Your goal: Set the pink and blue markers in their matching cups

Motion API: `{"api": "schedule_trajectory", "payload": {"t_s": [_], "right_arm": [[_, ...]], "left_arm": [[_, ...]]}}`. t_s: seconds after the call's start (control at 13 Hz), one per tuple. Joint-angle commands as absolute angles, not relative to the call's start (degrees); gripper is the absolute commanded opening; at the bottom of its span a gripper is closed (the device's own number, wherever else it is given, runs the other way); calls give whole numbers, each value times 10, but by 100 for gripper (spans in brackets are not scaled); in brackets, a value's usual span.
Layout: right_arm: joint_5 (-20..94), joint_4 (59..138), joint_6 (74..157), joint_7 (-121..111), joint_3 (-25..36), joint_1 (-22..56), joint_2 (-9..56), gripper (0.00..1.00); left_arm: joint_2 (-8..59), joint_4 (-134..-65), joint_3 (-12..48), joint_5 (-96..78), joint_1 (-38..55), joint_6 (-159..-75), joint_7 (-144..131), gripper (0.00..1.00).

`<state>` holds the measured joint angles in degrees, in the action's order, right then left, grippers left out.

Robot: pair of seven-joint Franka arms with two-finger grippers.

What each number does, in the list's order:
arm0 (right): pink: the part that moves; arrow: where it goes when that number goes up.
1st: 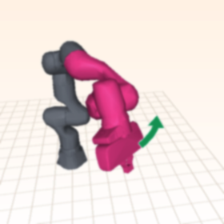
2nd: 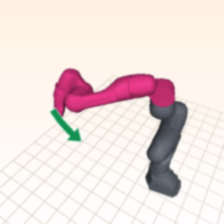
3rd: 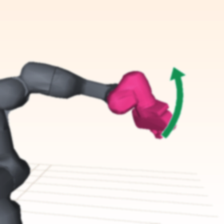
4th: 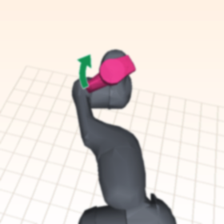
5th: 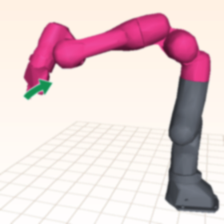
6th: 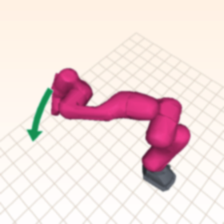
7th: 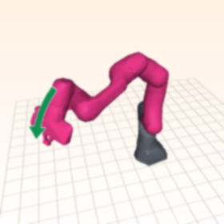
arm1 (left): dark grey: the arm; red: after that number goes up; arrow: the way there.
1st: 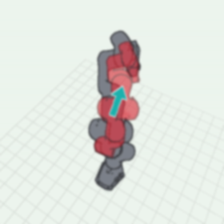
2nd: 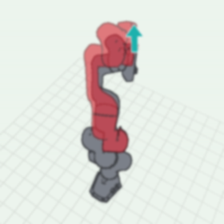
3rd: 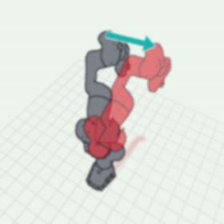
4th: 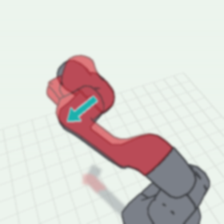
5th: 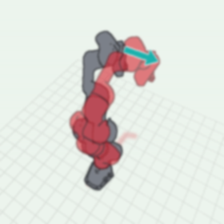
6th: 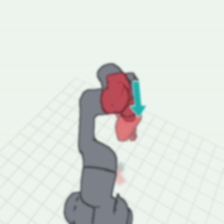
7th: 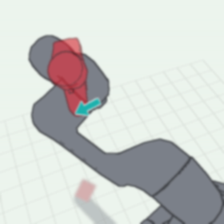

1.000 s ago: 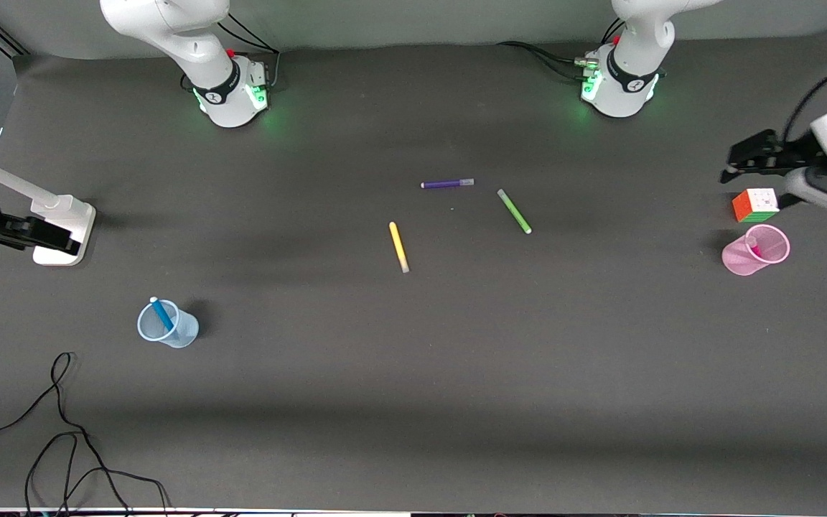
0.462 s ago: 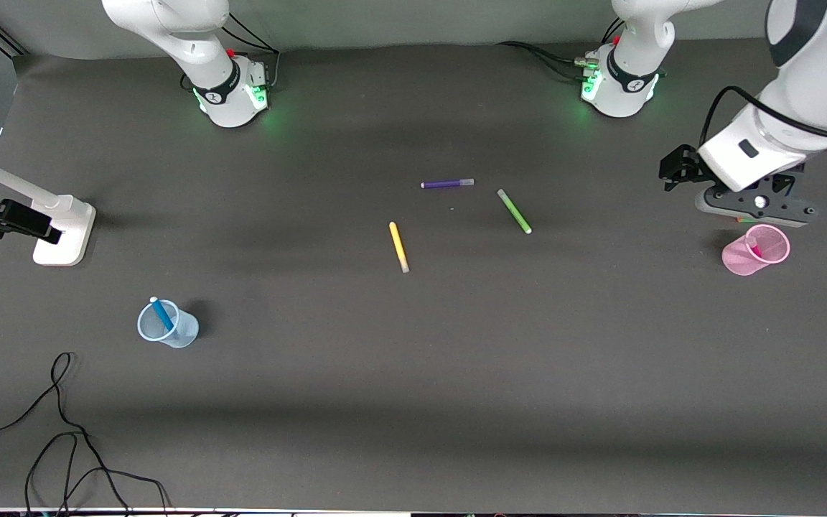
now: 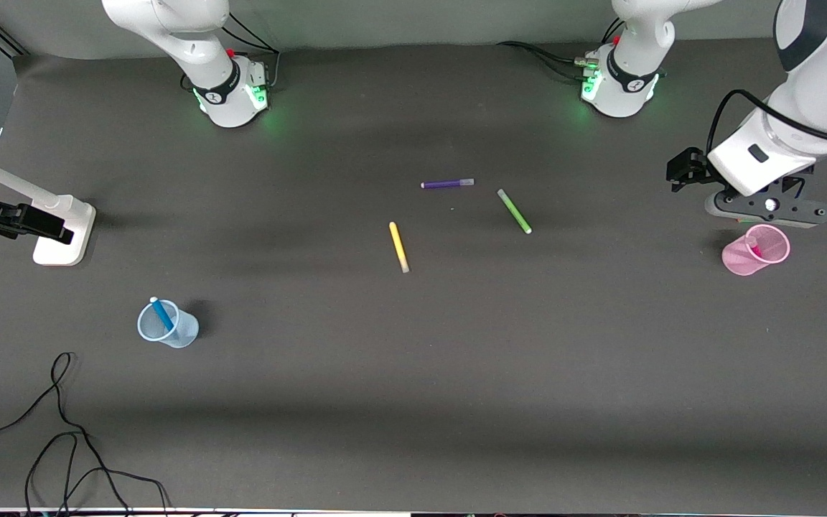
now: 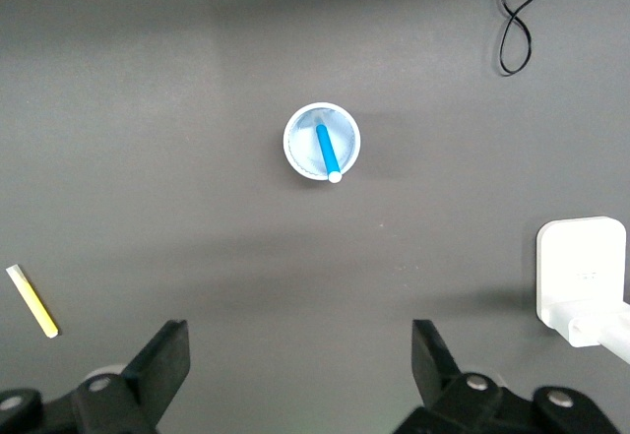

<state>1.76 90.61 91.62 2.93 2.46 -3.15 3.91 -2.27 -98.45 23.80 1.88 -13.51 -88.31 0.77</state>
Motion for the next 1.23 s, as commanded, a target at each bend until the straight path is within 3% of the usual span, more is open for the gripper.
{"api": "schedule_trajectory", "payload": {"t_s": [0.0, 0.31, 0.62, 1.15], "right_arm": [[4, 918, 920, 16, 23, -33, 24, 100], [3, 919, 918, 11, 22, -28, 21, 100], [2, 925, 916, -2, 22, -25, 12, 100], [-7, 933, 922, -11, 23, -24, 11, 100]], "left_arm": [[-17, -969, 240, 29, -134, -867, -1, 100], [-19, -969, 229, 29, -115, -866, -1, 100], [-20, -969, 31, 30, 80, -867, -1, 100], [-18, -970, 39, 30, 56, -868, 14, 100]]}}
